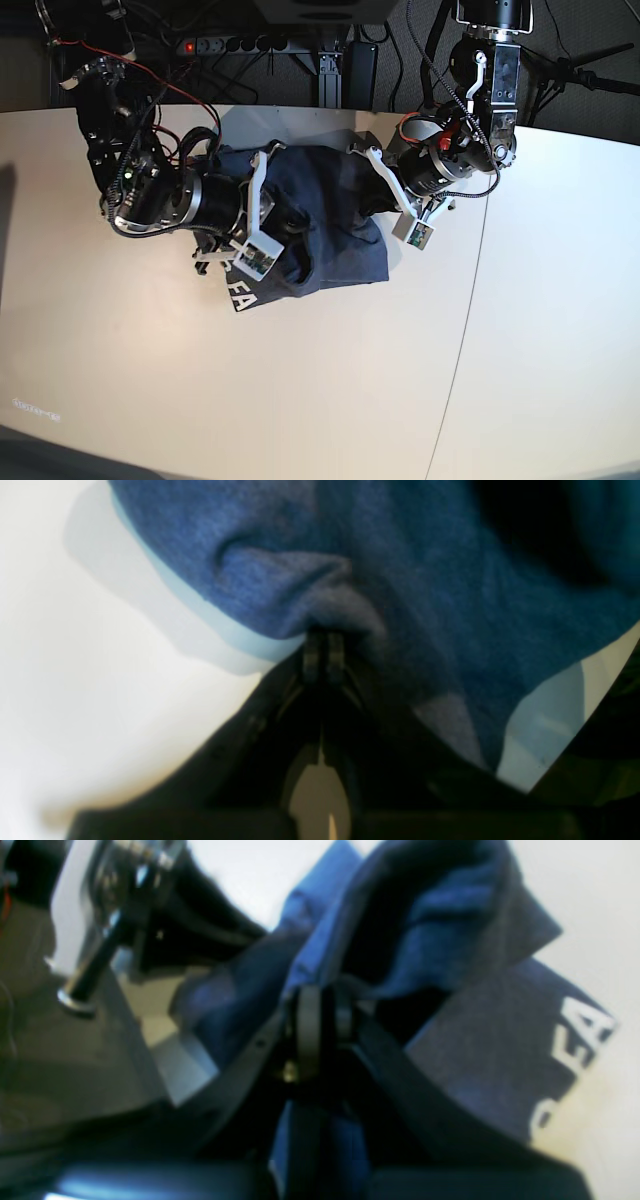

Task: Fold the T-shirt properly
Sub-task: 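Grasp the lettered shirt end with the right gripper and fold it over the stack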

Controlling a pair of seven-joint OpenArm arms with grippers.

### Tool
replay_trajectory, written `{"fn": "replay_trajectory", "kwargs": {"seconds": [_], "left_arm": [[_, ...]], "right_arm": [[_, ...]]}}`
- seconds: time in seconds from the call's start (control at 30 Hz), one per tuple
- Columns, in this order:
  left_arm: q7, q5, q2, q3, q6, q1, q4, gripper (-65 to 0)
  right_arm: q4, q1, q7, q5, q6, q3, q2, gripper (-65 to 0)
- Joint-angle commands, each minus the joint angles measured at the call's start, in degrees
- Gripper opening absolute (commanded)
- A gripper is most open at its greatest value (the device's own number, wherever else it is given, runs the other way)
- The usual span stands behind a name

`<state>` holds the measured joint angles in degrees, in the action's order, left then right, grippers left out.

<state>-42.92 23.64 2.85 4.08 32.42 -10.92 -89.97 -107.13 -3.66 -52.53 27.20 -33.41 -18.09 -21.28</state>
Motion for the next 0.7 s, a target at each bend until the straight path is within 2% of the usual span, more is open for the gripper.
{"fn": "replay_trajectory", "kwargs": {"seconds": [0.0, 0.2, 0.3, 0.43, 0.53, 0.67], "left_arm": [[-1.66, -0.37, -0.02, 0.11, 0.85, 0.09, -0.22, -65.0], [-2.29, 1.44, -0.02, 0.11, 0.87, 0.11, -0.22, -65.0], [-3.61, 1.44, -0.02, 0.11, 0.85, 0.09, -0.22, -65.0], [-5.53, 1.9, 0.04, 0.09, 0.98, 0.11, -0.24, -65.0], [-7.34, 5.64, 0.39, 0.07, 3.19, 0.11, -0.24, -65.0], [-9.25, 9.64, 2.32, -0.09, 3.48, 0.11, -0.35, -65.0]], "right_arm": [[-1.03, -0.94, 2.34, -0.37, 1.22, -1.22, -0.44, -65.0], [-1.01, -2.62, 6.38, -13.27, 1.73, -11.08, -0.44, -65.0], [-0.83, -4.26, 7.56, -18.12, 2.14, -13.33, -0.44, -65.0], [0.22, -6.45, 8.22, -20.06, 2.38, -13.33, -0.42, -65.0], [1.42, -8.31, 9.05, -22.34, 2.47, -13.35, -0.42, -65.0], [3.67, -10.08, 9.18, -22.43, 2.49, -13.57, -0.42, -65.0]]}}
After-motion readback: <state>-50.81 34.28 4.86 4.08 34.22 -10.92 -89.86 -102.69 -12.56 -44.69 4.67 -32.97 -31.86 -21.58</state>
